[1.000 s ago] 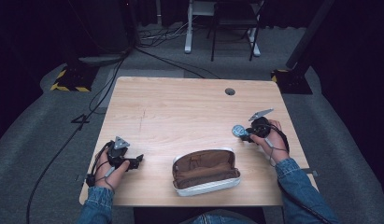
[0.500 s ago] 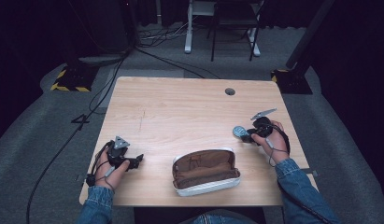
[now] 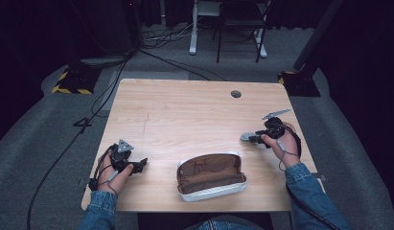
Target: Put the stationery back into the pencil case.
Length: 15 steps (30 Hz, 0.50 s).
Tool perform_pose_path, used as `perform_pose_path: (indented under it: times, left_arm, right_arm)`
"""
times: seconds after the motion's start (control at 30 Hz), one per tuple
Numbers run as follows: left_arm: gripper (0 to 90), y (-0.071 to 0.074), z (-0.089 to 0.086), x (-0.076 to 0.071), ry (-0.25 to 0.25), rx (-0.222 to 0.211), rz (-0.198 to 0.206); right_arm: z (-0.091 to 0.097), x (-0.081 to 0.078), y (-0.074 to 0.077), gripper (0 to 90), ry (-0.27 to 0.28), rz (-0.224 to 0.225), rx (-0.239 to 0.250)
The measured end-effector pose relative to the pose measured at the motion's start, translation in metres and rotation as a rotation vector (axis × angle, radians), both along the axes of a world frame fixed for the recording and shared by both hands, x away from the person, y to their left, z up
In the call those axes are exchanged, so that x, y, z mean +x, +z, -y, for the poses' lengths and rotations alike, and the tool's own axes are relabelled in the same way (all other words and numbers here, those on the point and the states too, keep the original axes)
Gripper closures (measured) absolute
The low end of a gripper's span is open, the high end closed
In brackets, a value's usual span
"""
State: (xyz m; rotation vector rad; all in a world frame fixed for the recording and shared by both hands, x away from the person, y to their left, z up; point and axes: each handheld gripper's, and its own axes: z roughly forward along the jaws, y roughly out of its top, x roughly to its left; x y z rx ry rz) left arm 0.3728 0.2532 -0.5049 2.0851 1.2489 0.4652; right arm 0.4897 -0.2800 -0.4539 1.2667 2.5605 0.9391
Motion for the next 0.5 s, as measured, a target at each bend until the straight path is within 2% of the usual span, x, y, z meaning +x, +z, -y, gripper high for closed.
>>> perform_pose_path:
  times: [0.5]
  left_arm:
    - [13.3,0.0,0.001,0.002,-0.005,0.001,0.0]
  right_arm:
    - [-0.01,-0.014,0.022,49.8,0.037,0.06,-0.036]
